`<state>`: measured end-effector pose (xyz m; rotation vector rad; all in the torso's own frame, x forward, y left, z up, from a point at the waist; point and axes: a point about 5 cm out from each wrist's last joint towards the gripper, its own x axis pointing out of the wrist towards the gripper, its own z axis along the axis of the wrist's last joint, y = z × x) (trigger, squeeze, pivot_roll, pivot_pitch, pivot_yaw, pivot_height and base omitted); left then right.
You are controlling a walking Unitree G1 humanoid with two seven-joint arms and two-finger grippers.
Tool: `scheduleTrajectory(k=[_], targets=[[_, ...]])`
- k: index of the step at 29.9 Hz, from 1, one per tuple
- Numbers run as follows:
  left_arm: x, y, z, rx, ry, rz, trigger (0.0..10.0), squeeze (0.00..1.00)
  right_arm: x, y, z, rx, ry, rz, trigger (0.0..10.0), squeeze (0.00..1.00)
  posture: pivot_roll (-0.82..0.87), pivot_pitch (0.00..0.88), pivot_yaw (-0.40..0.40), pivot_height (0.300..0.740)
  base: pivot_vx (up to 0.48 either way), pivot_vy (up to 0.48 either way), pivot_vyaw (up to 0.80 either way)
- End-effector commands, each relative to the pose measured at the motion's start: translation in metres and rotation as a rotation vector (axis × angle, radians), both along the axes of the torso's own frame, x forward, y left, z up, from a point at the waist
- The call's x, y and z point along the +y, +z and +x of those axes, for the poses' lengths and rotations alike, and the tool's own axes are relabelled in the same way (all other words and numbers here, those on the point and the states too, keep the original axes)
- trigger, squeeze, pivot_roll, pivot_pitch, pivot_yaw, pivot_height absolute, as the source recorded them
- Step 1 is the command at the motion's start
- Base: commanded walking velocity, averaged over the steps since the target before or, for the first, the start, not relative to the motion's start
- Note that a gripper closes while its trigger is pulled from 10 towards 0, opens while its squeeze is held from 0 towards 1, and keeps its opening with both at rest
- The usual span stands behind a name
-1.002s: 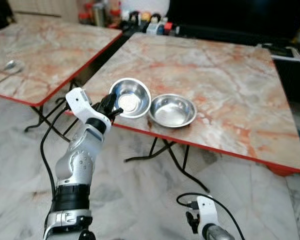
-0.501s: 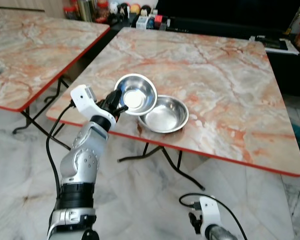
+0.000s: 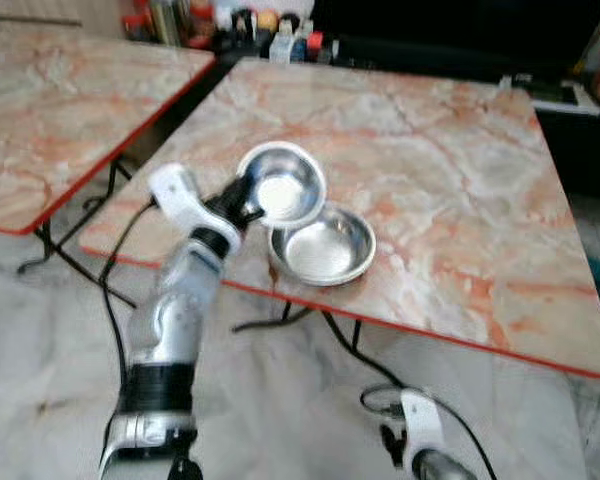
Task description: Setting the table
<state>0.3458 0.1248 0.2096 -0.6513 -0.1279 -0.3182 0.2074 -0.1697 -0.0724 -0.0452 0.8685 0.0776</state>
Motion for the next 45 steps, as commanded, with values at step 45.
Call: scheduleTrajectory(k=[45], targets=[[-0.008, -0.002, -0.008, -0.010, -0.111, 0.053, 10.0, 0.00, 0.003, -0.001, -0.001, 0.001, -0.012, 0.015, 10.0, 0.00, 0.09, 0.082, -0.028, 0.740, 0.234, 0.000, -0.10]])
